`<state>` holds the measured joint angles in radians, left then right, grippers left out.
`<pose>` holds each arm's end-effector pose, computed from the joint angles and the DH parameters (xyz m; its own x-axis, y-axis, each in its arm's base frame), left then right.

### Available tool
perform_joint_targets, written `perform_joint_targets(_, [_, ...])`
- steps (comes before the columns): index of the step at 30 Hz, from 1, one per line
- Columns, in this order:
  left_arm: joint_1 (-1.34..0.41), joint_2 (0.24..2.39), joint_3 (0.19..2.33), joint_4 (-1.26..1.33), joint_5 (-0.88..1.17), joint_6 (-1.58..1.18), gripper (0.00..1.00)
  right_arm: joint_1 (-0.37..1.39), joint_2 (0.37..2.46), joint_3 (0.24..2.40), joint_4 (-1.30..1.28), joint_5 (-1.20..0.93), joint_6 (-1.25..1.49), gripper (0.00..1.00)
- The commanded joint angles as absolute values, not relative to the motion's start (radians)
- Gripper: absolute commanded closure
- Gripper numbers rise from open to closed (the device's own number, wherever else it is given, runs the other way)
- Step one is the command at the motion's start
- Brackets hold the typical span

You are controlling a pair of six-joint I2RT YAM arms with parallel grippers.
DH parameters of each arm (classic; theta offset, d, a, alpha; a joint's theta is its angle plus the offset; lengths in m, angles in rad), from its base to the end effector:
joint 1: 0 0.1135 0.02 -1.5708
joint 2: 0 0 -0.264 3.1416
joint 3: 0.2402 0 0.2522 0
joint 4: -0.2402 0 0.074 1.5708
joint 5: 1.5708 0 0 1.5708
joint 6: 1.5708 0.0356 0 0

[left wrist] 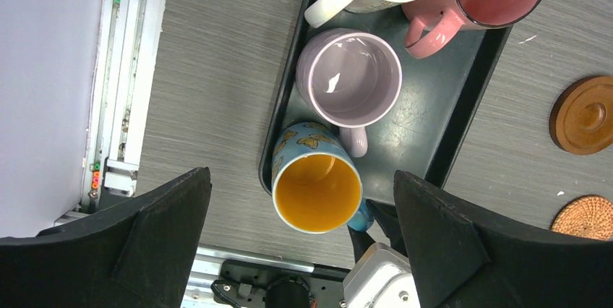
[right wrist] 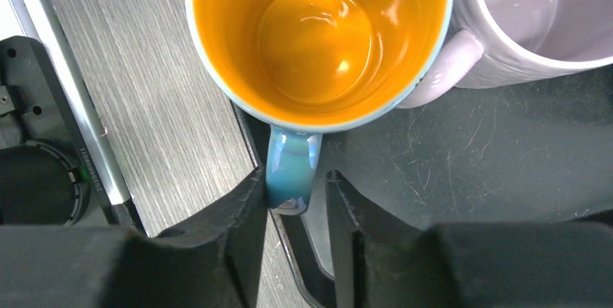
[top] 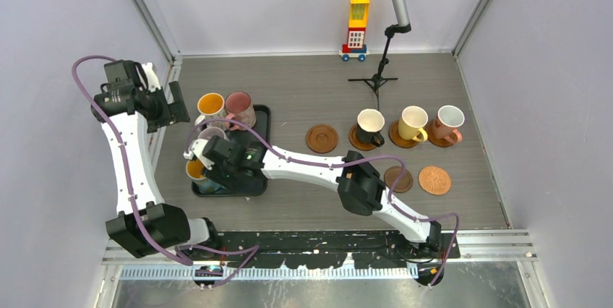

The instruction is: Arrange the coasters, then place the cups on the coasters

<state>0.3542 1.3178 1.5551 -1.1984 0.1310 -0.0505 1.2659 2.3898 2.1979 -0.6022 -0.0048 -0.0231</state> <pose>0.2272 0.0791 0.3954 -0.7541 -0.3322 -0.5665 -0.3122 0.9403 -0.1359 0.1624 0.5166 0.2278 -0.1920 -0.6870 -0.7008 -0.9596 0.2812 -0.0128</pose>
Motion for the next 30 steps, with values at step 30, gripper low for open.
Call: perform_joint_targets(30, [0.362,1.335,1.600,-1.175,0.172,-0.074,0.00,1.168,2.088,1.845,-0.561,0.041,0.000,0.61])
